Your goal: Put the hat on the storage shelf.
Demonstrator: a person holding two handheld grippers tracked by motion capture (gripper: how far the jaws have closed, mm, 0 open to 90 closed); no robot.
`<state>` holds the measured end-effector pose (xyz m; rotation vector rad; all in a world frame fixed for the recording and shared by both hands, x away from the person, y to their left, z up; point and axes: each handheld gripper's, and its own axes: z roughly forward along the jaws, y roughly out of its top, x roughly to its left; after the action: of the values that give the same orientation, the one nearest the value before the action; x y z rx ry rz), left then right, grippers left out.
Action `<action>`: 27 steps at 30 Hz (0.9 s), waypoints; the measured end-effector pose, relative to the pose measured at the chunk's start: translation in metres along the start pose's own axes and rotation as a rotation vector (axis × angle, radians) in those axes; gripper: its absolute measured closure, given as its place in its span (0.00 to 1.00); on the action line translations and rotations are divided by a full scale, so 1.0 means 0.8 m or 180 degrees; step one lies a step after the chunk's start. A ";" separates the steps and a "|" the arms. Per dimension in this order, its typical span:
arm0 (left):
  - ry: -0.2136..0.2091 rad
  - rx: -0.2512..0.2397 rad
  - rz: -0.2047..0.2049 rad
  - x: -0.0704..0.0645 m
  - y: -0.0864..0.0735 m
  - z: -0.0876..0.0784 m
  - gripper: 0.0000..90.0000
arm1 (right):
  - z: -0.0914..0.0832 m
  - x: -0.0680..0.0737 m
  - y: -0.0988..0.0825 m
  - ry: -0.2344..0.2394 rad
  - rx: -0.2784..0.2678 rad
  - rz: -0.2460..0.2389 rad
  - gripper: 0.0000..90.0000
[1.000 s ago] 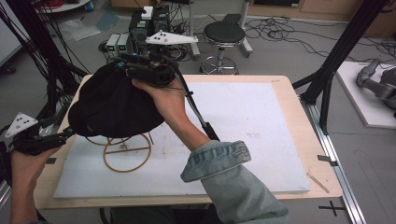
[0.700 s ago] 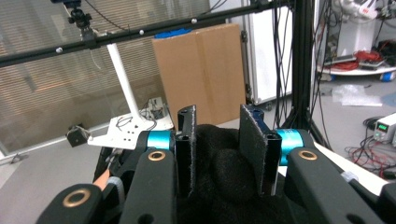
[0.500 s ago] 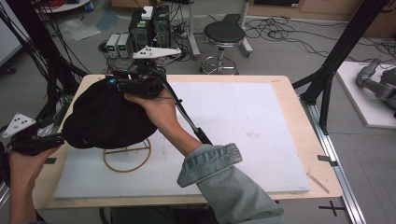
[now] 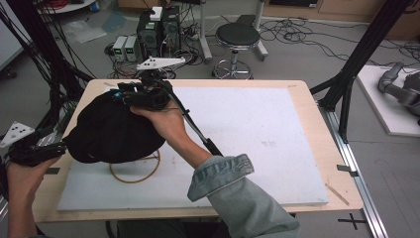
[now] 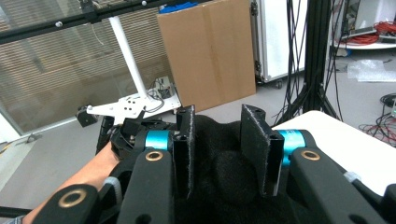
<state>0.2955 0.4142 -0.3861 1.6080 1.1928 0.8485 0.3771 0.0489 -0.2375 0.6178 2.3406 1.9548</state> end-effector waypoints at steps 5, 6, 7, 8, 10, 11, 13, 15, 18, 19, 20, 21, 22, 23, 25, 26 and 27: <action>0.0003 0.0014 0.0011 0.000 0.000 0.001 0.21 | 0.006 0.000 -0.004 0.0015 0.0051 -0.0003 0.73; 0.0002 0.0015 0.0009 0.000 0.000 0.001 0.21 | 0.007 0.001 -0.005 0.0026 0.0075 -0.0002 0.73; 0.0005 0.0017 0.0006 0.000 0.000 0.001 0.21 | 0.008 0.001 -0.006 0.0024 0.0088 0.0002 0.72; 0.0007 0.0020 0.0005 0.000 -0.001 0.000 0.21 | 0.009 0.000 -0.006 0.0019 0.0092 0.0005 0.72; 0.0016 0.0014 -0.0007 0.001 -0.001 0.000 0.21 | 0.011 -0.002 -0.008 0.0027 0.0127 0.0036 0.71; 0.0022 0.0031 0.0014 0.001 -0.001 -0.001 0.21 | 0.011 -0.003 -0.009 0.0040 0.0145 0.0045 0.70; 0.0033 0.0045 0.0015 0.002 -0.002 0.000 0.21 | 0.012 -0.004 -0.011 0.0052 0.0146 0.0047 0.69; 0.0039 0.0033 0.0002 0.003 -0.002 0.000 0.21 | 0.012 -0.004 -0.011 0.0060 0.0157 0.0051 0.64; 0.0042 0.0038 0.0003 0.004 -0.002 -0.002 0.21 | 0.008 -0.006 -0.010 0.0032 0.0142 0.0050 0.62; 0.0048 0.0028 -0.0007 0.004 -0.002 -0.002 0.21 | 0.006 -0.007 -0.009 0.0018 0.0130 0.0055 0.60; 0.0058 0.0028 -0.0006 0.005 -0.002 -0.003 0.21 | 0.003 -0.008 -0.009 0.0009 0.0116 0.0051 0.59; 0.0063 0.0028 -0.0013 0.006 -0.003 -0.004 0.21 | 0.000 -0.009 -0.008 0.0002 0.0097 0.0061 0.59; 0.0061 0.0026 -0.0015 0.007 -0.003 -0.004 0.21 | -0.006 -0.011 -0.008 -0.0020 0.0070 0.0048 0.57; 0.0066 0.0023 -0.0020 0.007 -0.003 -0.004 0.21 | -0.009 -0.013 -0.008 -0.0042 0.0060 0.0048 0.57; 0.0071 0.0022 -0.0019 0.007 -0.003 -0.005 0.21 | -0.019 -0.018 -0.009 -0.0089 0.0060 0.0060 0.54; 0.0072 0.0022 -0.0017 0.007 -0.003 -0.005 0.21 | -0.025 -0.021 -0.010 -0.0129 0.0056 0.0057 0.53; 0.0072 0.0021 -0.0018 0.007 -0.003 -0.004 0.21 | -0.031 -0.023 -0.011 -0.0173 0.0053 0.0056 0.52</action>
<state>0.2932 0.4209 -0.3872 1.6035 1.2164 0.8620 0.3849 0.0185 -0.2451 0.6860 2.3298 1.9023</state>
